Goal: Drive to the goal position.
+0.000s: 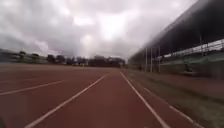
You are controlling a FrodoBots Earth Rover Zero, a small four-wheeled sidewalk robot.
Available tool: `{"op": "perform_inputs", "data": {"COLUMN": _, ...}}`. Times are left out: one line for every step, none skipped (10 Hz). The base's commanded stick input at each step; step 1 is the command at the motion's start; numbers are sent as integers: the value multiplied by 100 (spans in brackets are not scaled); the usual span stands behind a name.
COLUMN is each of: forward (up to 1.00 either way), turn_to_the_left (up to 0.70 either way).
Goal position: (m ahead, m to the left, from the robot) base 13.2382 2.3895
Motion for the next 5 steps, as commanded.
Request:
{"op": "perform_inputs", "data": {"forward": 70, "turn_to_the_left": -15}}
{"op": "perform_inputs", "data": {"forward": 70, "turn_to_the_left": -22}}
{"op": "perform_inputs", "data": {"forward": 70, "turn_to_the_left": -14}}
{"op": "perform_inputs", "data": {"forward": 70, "turn_to_the_left": 0}}
{"op": "perform_inputs", "data": {"forward": 70, "turn_to_the_left": 0}}
